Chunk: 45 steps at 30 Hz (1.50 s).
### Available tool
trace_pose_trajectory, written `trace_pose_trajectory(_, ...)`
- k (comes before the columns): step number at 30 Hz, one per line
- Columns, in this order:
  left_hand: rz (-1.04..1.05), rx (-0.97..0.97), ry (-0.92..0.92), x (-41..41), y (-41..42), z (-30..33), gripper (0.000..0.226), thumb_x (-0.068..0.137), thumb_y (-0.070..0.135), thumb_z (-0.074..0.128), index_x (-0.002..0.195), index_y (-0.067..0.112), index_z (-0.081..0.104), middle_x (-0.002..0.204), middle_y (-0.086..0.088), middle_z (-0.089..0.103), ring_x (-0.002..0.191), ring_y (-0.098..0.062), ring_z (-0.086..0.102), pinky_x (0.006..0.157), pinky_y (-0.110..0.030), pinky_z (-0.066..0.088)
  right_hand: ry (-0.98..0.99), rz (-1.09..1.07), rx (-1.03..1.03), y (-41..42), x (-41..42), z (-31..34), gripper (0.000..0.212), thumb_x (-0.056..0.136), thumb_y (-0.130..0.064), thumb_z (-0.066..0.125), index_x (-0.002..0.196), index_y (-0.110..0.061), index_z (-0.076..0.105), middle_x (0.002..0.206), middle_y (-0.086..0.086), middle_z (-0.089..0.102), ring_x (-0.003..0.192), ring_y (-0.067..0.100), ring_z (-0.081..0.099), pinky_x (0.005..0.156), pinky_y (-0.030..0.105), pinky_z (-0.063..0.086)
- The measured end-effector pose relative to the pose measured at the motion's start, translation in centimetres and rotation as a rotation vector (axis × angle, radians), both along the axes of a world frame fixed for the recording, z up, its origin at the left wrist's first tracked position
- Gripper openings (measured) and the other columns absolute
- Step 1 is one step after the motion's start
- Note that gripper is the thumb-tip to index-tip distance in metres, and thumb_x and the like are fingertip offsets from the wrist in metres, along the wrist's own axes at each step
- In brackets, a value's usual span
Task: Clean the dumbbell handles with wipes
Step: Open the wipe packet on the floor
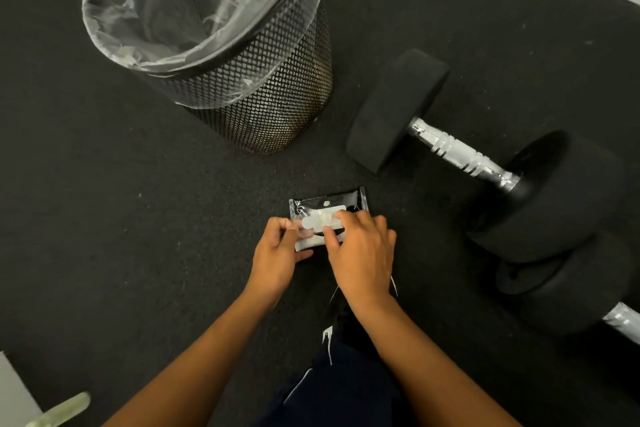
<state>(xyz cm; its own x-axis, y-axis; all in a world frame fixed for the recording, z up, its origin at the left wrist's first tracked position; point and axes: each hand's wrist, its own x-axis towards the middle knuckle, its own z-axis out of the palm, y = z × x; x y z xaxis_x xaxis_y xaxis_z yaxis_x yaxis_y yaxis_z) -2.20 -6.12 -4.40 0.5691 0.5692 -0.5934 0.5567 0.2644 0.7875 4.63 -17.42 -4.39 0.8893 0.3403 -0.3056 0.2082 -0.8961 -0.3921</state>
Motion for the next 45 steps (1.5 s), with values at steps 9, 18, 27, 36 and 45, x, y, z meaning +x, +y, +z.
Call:
trace_pose_trajectory(9,-0.184,0.123,-0.019,-0.4,-0.3,0.3,0.019,0.105,0.018,0.047,0.088,0.021,0.055,0.121,0.009,0.068,0.109,-0.007,0.068,0.076,-0.030,0.056,0.027,-0.048,-0.038,1.8,1.0,0.1,0.028,0.099,-0.039,0.057,0.121,-0.024,0.067,0.122,0.000,0.063,0.115,0.021,0.053,0.091,0.039,0.042)
trace_pose_trajectory(18,-0.215,0.198,0.037,0.2,-0.3,0.4,0.015,0.105,0.022,0.047,0.091,0.023,0.053,0.113,0.010,0.069,0.100,0.002,0.065,0.074,-0.028,0.051,0.433,-0.279,0.311,0.8,1.5,0.0,0.015,0.099,-0.034,0.058,0.112,-0.031,0.063,0.127,-0.007,0.059,0.123,0.016,0.049,0.107,0.039,0.038)
trace_pose_trajectory(27,-0.051,0.383,0.142,0.3,-1.0,1.9,0.019,0.104,0.020,0.043,0.093,0.016,0.058,0.102,0.007,0.070,0.075,0.008,0.060,0.064,-0.010,0.044,0.788,-0.970,0.997,-1.0,1.4,0.8,0.015,0.103,-0.017,0.055,0.106,-0.011,0.068,0.108,0.005,0.074,0.104,0.016,0.069,0.096,0.027,0.051)
trace_pose_trajectory(36,-0.037,0.384,0.181,1.1,-0.6,2.8,0.020,0.106,0.029,0.041,0.094,0.020,0.054,0.092,0.003,0.074,0.067,-0.016,0.060,0.048,-0.014,0.043,0.934,-1.024,1.069,-0.8,1.6,1.3,0.016,0.104,-0.016,0.052,0.107,-0.010,0.067,0.115,0.013,0.074,0.111,0.026,0.071,0.101,0.043,0.055)
trace_pose_trajectory(45,-0.127,0.641,0.152,0.7,0.8,2.4,0.014,0.102,0.029,0.048,0.096,0.025,0.059,0.102,0.003,0.064,0.095,-0.013,0.057,0.078,-0.024,0.046,0.976,-0.938,1.093,-1.9,2.5,2.6,0.014,0.100,-0.014,0.060,0.108,-0.022,0.070,0.097,-0.001,0.080,0.100,0.018,0.075,0.098,0.046,0.057)
